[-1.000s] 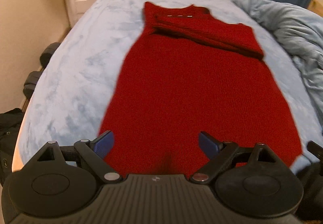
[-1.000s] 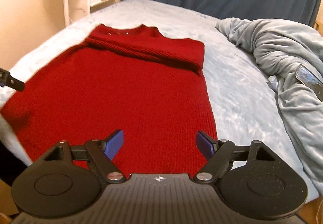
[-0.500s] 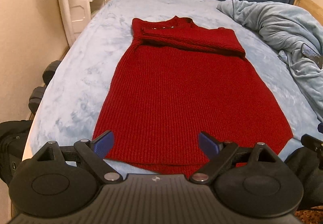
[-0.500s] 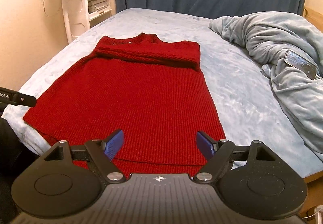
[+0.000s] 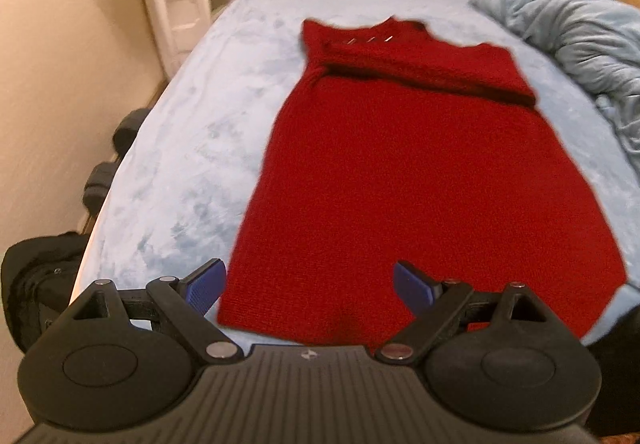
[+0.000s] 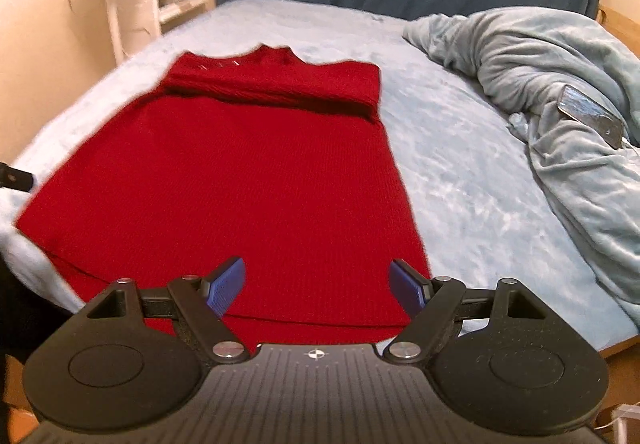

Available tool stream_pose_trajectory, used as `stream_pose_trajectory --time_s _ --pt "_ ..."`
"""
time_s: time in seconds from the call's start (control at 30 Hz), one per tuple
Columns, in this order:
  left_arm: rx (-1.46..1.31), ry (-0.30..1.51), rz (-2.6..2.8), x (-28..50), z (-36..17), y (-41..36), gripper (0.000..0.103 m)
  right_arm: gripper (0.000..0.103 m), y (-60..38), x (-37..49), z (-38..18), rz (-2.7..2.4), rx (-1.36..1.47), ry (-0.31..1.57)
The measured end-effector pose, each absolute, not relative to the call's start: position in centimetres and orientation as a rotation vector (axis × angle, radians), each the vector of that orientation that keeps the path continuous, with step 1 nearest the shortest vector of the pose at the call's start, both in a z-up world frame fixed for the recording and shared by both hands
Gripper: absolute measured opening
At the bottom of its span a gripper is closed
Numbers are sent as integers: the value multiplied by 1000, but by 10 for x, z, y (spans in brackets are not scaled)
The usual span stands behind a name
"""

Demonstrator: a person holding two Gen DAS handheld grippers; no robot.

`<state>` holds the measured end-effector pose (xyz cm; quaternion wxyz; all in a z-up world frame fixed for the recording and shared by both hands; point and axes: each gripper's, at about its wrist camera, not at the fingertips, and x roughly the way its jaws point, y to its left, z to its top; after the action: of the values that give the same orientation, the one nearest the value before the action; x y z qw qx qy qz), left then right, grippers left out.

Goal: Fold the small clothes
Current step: 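Release the cardigan and raise both grippers above the folded body, then lower both grippers to the cardigan hem and pinch it closed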

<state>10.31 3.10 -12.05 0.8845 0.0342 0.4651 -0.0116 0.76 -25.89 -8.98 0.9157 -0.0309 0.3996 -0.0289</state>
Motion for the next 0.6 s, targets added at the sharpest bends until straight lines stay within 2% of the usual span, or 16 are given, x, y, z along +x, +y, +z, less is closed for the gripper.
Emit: stream_pose_trajectory --time_s 0.4,0.47,0.6 --pt "113 1150 -44 164 -194 59 94 81 -353 74 -162 -261 176 1092" --pt "105 1156 -35 169 -199 62 103 81 -365 82 -169 -266 213 1114" --pt "46 1168 -17 179 -203 71 103 81 -379 94 -177 -282 271 1112"
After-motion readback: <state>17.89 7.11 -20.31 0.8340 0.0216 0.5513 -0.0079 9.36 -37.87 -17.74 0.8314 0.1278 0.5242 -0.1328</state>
